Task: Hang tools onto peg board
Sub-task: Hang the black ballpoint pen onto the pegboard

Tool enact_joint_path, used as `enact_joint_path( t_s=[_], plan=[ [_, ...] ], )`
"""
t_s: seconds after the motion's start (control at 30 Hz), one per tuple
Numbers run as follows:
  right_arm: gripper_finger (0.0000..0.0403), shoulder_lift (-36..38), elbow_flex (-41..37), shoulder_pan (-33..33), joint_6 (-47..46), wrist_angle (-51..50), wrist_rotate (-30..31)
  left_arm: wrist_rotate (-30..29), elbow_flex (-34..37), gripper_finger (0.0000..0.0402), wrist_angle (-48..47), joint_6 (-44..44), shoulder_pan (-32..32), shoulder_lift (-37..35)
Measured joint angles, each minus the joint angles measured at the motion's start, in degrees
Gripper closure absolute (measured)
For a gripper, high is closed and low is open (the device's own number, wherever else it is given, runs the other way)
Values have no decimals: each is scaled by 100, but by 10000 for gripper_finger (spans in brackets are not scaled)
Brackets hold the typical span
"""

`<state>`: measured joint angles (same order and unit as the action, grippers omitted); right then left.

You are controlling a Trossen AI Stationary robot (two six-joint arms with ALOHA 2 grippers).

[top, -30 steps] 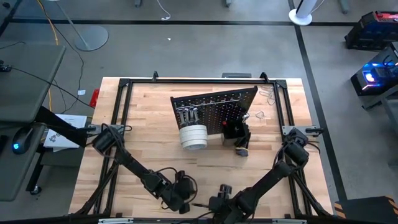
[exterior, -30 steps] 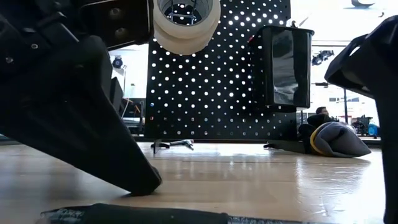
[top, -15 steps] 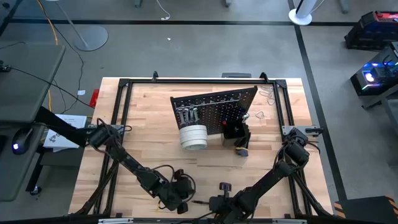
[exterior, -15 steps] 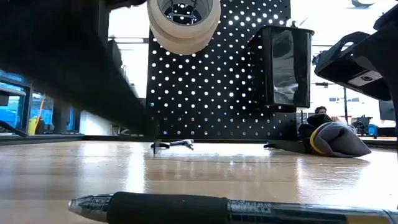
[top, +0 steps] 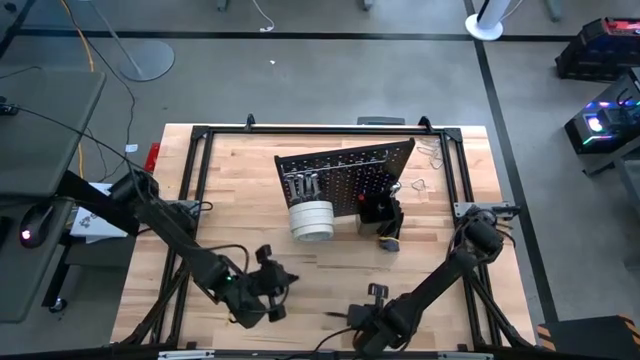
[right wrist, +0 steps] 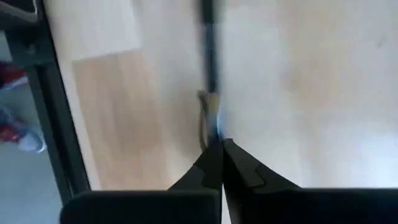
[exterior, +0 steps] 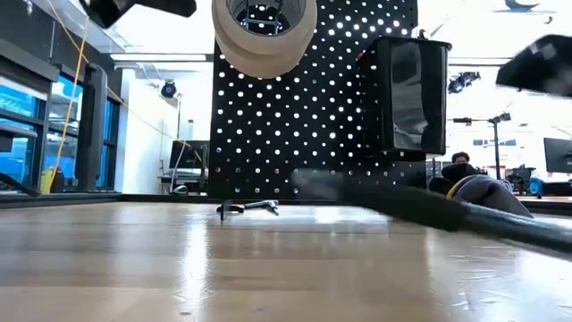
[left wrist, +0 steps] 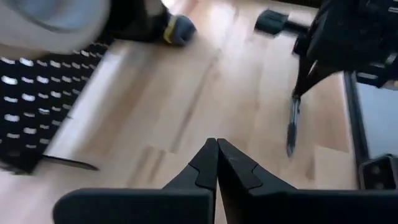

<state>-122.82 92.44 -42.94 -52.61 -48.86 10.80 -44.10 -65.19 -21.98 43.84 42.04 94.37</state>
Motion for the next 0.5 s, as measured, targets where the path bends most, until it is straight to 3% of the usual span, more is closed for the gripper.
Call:
enact_joint_path(
  t_s=[0.27, 0.5],
  plan=[
    [398, 687, 18, 107, -293, -608, 617, -338, 0, 402, -374, -46, -27, -333],
    [402, 637, 27, 90, -78, -246, 291, -236, 0, 401, -378, -42, -85, -319]
  ],
)
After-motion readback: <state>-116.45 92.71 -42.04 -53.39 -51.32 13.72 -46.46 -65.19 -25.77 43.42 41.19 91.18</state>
